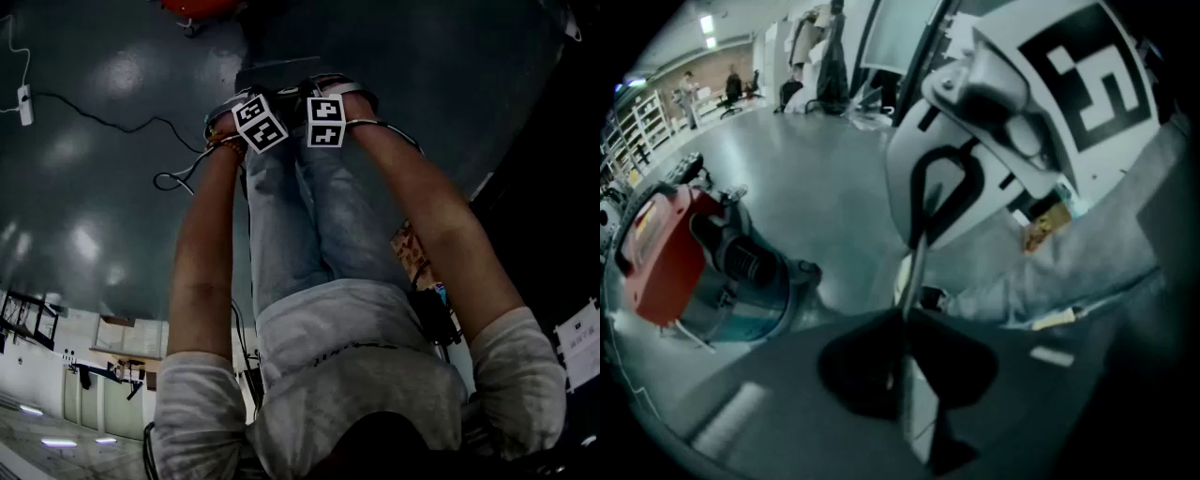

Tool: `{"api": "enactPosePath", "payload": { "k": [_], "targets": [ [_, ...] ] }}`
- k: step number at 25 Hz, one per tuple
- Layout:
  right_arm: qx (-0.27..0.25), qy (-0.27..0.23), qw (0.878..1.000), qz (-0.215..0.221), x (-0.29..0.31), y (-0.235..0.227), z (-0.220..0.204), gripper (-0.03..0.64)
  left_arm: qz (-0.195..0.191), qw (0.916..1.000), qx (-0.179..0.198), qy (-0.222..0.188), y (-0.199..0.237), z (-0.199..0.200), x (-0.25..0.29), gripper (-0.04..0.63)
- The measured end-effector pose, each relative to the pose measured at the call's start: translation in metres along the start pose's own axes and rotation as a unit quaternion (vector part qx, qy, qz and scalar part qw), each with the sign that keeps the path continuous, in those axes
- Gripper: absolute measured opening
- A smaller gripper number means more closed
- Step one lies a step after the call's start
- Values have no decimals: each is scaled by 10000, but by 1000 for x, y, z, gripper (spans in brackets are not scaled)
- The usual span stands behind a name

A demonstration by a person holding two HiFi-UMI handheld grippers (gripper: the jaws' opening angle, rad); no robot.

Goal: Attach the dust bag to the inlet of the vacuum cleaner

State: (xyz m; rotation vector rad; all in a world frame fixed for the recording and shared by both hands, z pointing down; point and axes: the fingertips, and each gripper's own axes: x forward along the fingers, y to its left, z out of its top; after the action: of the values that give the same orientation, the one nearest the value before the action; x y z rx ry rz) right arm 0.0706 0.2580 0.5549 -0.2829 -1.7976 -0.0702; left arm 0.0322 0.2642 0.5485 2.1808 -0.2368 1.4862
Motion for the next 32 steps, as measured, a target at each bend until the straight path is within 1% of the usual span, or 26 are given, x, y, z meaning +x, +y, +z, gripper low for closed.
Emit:
{"api": "enactPosePath", "payload": {
  "k": [5, 8, 12, 17, 19, 24, 28, 32],
  "targets": [
    [213, -15, 9998, -10, 2, -28, 24, 35, 77, 9999, 69, 38, 32, -12, -19, 37],
    [164, 4, 9999, -51, 5, -50, 39, 35, 109, 9999, 7, 16, 55, -22, -29, 36],
    [142, -35, 9997, -189, 10, -87, 52, 34, 308, 9995, -24, -32, 94, -26, -36, 36],
    [219, -81, 9992, -318, 13, -115, 39, 35, 391, 9992, 114, 36, 119, -10, -31, 35],
    [280, -93, 9991, -298, 13, -123, 33, 34, 438, 9989, 167, 40, 127, -3, -28, 35],
    [326, -216, 9988, -288, 19, -140, 19, 35, 574, 9982, 107, 129, 143, 11, -17, 36],
    [188, -318, 9989, -293, 31, -168, 26, 35, 693, 9973, 14, 249, 169, 5, -17, 34],
    [124, -401, 9989, -193, 37, -170, 25, 35, 694, 9964, 262, 419, 169, 9, -21, 31]
  ]
}}
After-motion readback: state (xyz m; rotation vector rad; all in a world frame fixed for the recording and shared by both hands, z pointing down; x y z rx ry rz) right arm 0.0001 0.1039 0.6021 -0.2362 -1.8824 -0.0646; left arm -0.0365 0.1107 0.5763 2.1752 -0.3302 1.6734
